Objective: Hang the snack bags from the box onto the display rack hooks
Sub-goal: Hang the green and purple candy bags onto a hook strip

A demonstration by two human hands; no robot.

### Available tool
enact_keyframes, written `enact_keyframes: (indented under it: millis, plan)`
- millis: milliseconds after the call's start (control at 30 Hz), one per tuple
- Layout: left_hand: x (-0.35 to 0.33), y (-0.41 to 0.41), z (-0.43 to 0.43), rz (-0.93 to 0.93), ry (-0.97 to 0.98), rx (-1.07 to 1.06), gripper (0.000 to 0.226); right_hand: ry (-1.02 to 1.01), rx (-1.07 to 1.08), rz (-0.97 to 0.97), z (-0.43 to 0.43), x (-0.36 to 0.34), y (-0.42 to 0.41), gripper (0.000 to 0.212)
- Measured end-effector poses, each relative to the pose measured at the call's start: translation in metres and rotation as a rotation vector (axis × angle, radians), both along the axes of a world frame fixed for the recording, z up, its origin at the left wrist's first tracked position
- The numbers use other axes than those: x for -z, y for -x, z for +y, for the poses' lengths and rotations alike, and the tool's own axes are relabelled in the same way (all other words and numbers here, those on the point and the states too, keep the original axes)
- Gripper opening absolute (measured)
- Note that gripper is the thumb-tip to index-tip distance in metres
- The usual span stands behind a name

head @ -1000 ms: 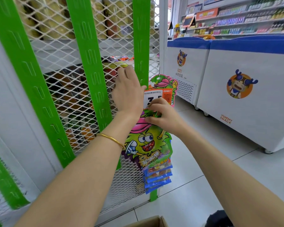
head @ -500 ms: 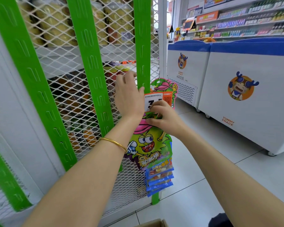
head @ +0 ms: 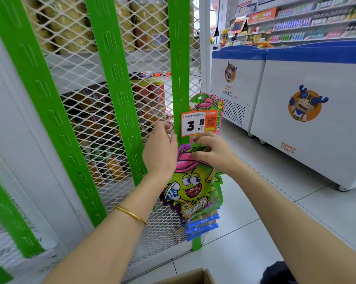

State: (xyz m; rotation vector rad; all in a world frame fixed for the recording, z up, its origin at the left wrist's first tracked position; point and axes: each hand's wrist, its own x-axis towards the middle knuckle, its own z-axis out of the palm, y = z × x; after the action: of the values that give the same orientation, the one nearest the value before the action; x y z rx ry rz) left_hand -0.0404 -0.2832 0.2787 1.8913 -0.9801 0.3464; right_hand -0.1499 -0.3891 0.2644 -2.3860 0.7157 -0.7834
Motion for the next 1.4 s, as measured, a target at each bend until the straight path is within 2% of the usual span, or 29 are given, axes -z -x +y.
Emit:
enact_keyframes:
  millis: [167,400,533,600,700,767,833,933,1067,1233,1400]
  plan:
    - [0.005,0.002,0.0,0.063,0.021,0.058,0.023,-0.041,-0.033,0.035,0.005,0.008,-0.004,0.024]
    - [0.007,0.001,0.002,0.078,0.066,0.138,0.028,-0.064,-0.1,0.045,0.016,0.012,-0.013,0.038]
    - [0.003,0.0,0.011,0.139,0.104,0.145,0.03,-0.057,-0.147,0.046,0.023,0.01,-0.012,0.036]
    - [0.001,-0.003,0.016,0.149,0.063,0.163,0.026,-0.078,-0.139,0.017,0.024,0.009,-0.01,0.033]
    - [-0.005,-0.01,0.023,0.113,-0.06,0.195,0.006,-0.179,-0.105,-0.051,0.024,0.008,-0.003,0.034]
    - [-0.009,-0.015,0.026,0.137,-0.148,0.244,0.014,-0.202,-0.082,-0.084,0.023,0.008,0.001,0.033]
    - [-0.013,-0.019,0.026,0.186,-0.241,0.3,0.022,-0.17,-0.061,-0.125,0.025,0.006,0.002,0.025]
    - [-0.023,-0.017,0.03,0.315,-0.292,0.373,0.019,-0.124,-0.032,-0.195,0.027,0.001,-0.002,0.013]
    - [-0.032,-0.014,0.033,0.469,-0.34,0.405,0.023,-0.05,0.044,-0.25,0.03,-0.002,-0.006,0.025]
    - [-0.032,-0.013,0.032,0.556,-0.363,0.432,0.04,0.091,0.134,-0.247,0.035,-0.005,-0.009,0.021]
    - [-0.035,-0.013,0.031,0.576,-0.371,0.43,0.038,0.246,0.242,-0.314,0.046,-0.005,-0.012,0.021]
